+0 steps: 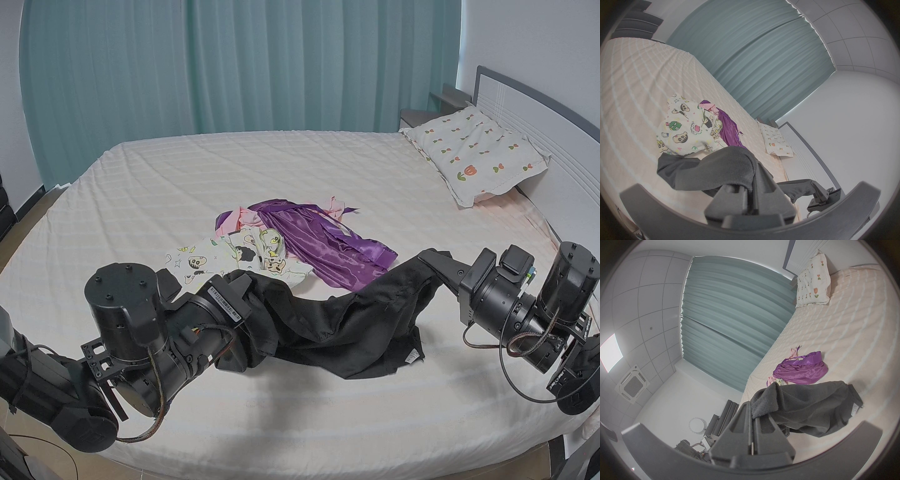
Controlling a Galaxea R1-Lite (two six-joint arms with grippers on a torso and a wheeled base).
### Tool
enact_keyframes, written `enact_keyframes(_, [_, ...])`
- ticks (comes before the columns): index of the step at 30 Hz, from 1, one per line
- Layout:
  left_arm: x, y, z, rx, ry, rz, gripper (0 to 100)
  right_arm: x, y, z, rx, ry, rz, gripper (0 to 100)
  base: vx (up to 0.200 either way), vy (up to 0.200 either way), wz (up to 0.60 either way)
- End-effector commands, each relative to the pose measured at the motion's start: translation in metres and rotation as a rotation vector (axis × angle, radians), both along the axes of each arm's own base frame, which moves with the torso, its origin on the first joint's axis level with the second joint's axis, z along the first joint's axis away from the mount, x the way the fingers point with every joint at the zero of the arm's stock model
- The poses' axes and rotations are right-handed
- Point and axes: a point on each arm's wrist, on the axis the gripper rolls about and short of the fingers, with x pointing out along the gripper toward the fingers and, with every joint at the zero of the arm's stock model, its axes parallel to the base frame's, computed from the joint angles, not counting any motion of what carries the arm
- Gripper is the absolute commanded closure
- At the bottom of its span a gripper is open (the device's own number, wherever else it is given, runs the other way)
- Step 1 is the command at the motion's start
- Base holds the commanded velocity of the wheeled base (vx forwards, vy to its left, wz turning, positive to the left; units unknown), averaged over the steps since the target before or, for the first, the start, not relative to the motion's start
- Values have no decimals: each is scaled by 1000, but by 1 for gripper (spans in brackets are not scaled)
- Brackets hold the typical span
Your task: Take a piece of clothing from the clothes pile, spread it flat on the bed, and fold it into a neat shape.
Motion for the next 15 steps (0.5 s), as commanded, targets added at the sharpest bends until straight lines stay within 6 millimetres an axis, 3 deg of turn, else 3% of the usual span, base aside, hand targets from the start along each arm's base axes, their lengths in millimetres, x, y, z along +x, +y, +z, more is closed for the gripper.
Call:
enact_keyframes(1, [-1, 1, -1, 4, 3, 3, 100, -2, -1, 2, -3, -13, -7, 100, -200, 0, 0])
enact_keyframes(4, [-1, 2, 1, 1, -2, 4, 100, -4, -3, 7, -11, -38, -24, 100, -200, 0, 0])
enact_keyframes(10, [0, 3, 4, -11, -11, 9, 100, -13, -9, 20, -10, -102, -46, 100, 0, 0, 0])
enact_keyframes(15, [-1, 4, 6, -28, -31, 8, 100, -12, -9, 18, -16, -95, -47, 100, 0, 0, 0])
